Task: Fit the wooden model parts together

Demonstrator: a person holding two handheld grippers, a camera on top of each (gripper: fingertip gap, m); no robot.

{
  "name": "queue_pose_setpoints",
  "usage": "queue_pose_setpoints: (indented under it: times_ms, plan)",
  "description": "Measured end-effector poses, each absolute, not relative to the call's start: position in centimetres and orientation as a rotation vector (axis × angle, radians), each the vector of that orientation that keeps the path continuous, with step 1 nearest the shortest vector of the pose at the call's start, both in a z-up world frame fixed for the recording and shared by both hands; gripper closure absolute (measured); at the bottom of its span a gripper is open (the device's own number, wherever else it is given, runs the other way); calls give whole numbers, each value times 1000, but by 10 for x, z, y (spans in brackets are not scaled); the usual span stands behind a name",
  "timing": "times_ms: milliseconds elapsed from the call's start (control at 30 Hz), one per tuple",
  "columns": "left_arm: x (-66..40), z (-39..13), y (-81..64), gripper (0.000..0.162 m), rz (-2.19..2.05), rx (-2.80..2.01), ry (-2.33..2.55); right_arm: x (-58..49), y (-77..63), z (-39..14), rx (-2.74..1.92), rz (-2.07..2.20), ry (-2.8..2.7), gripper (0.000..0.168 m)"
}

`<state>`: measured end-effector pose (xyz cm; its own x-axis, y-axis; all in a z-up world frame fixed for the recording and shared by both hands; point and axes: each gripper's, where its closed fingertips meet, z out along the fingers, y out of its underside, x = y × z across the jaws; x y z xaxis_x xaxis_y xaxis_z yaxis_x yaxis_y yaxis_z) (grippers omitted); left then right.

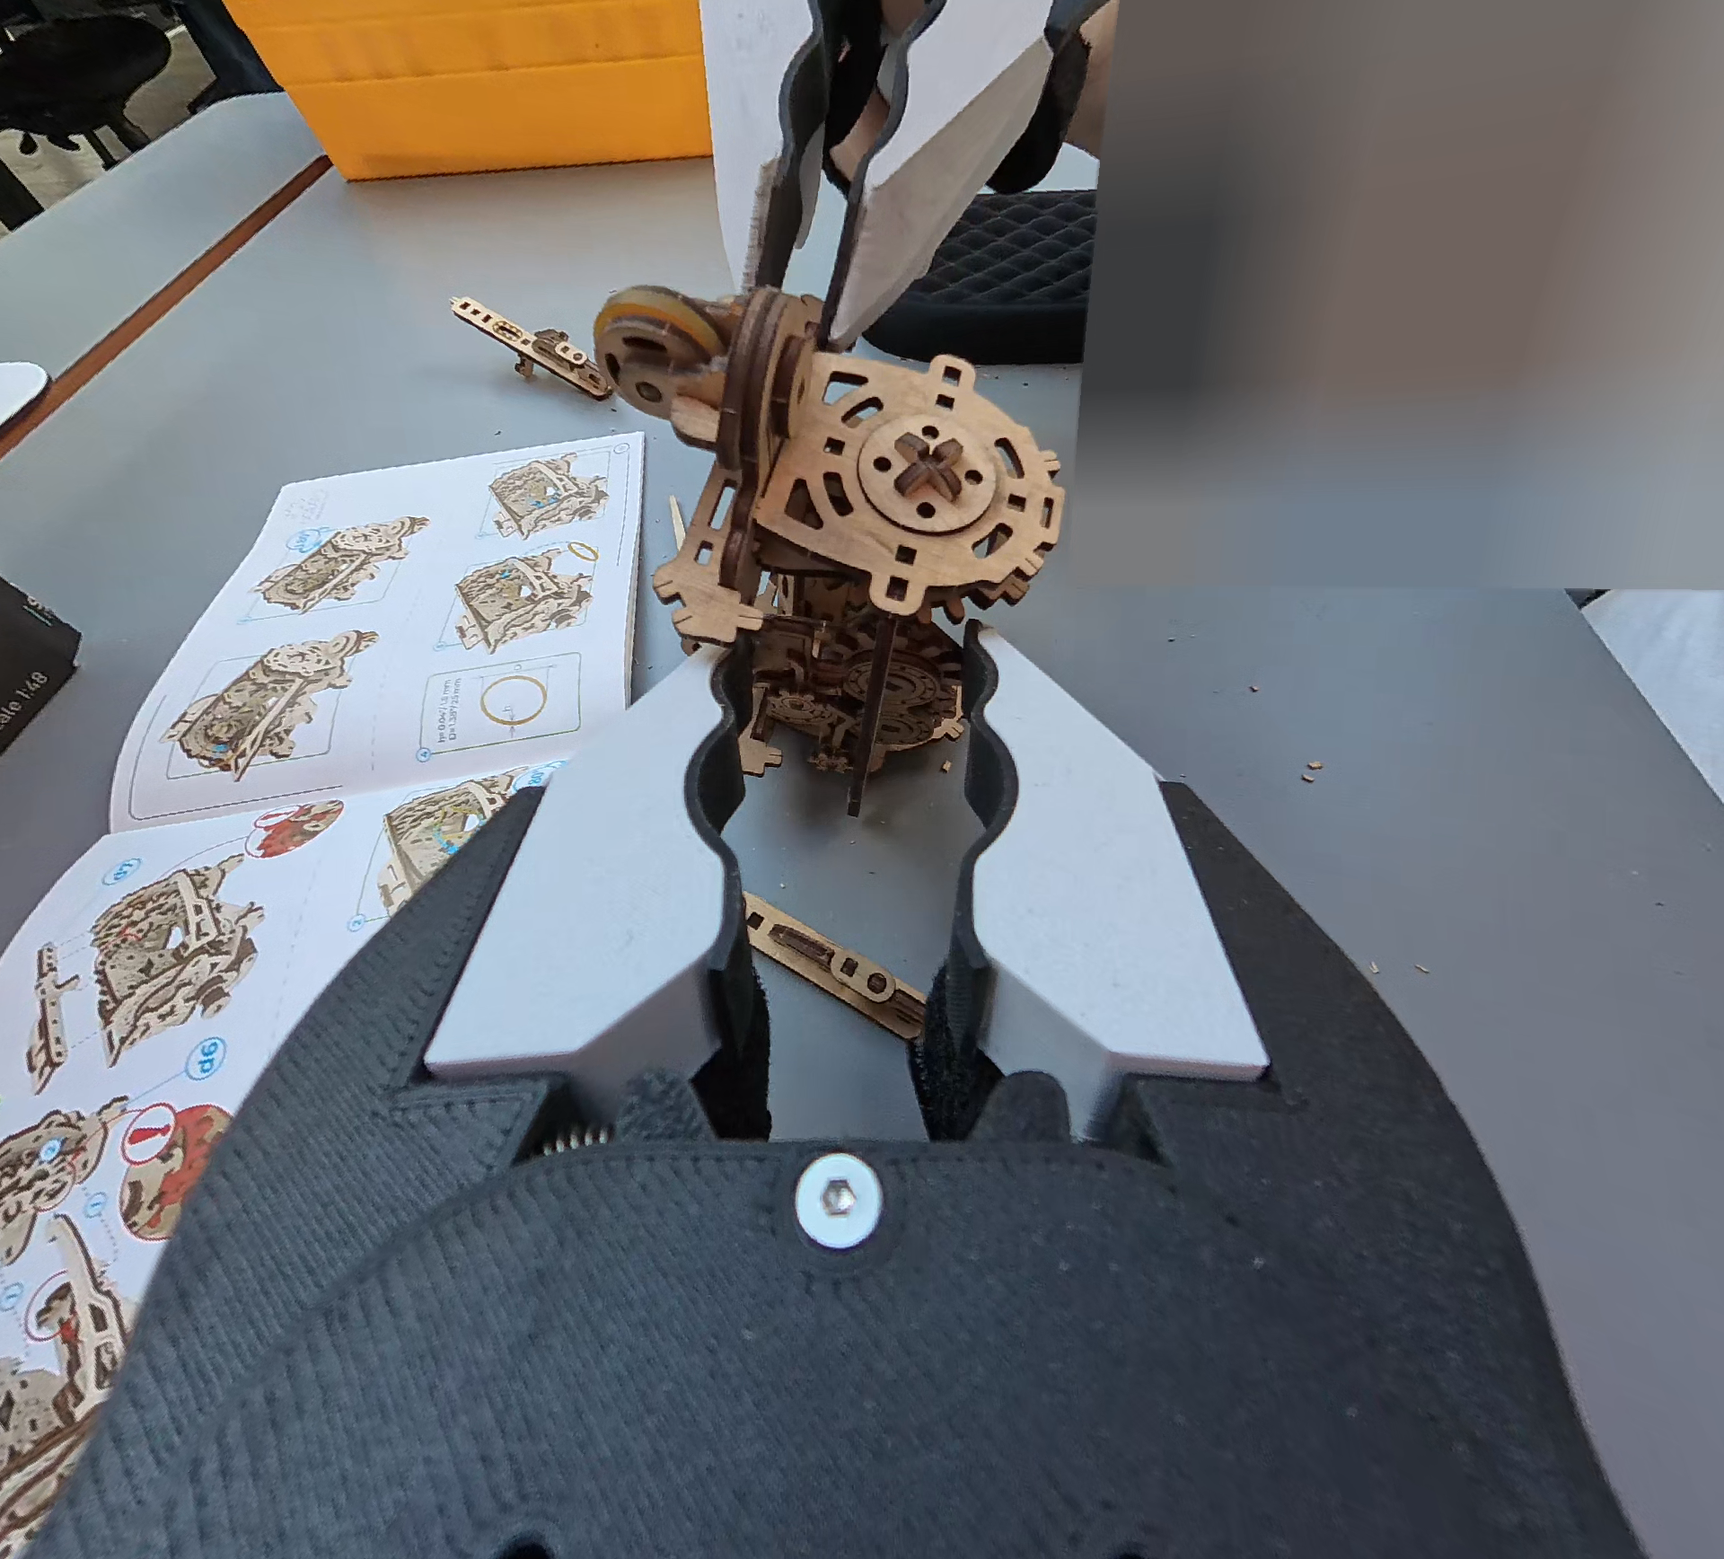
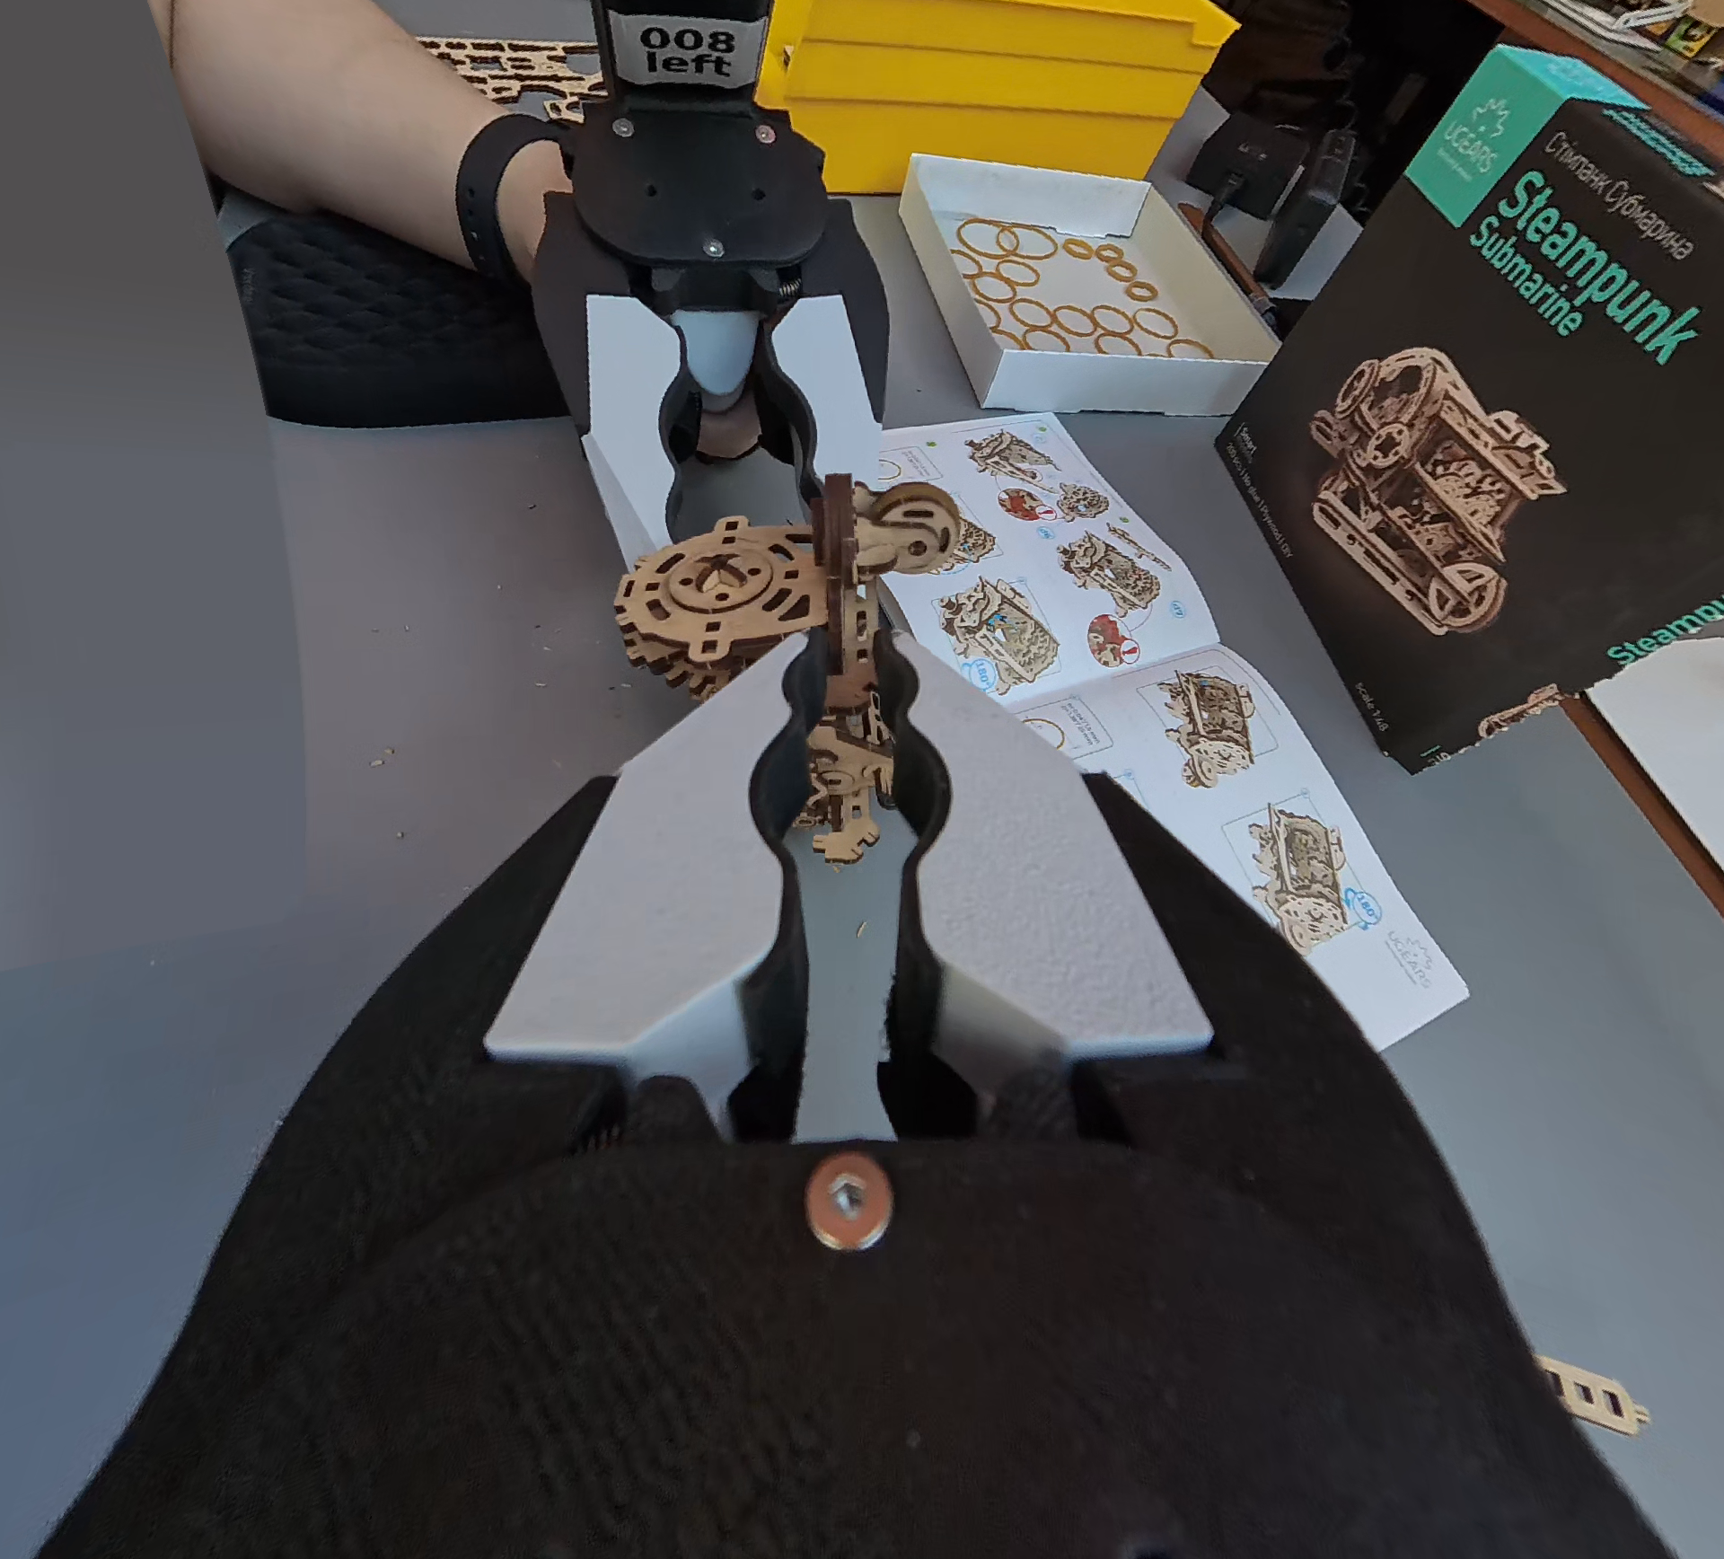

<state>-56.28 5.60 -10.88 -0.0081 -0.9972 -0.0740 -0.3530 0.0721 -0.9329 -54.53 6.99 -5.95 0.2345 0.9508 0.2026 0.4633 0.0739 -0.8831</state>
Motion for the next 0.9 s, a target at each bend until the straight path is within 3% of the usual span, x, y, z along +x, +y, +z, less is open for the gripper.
queue_pose_setpoints:
  times_ms: [667,733,900]
  plan:
    - [-563,-109,57,119,-943,-1408,1498,-546,74,-62,-1566,567,-1419,160]
    - [-563,-108,57,115,-940,-1404,1492,-547,74,-62,-1555,562,-1422,160]
    - [-568,-109,65,85,-868,-1420,1477,-547,73,-62,-1543,550,-1426,160]
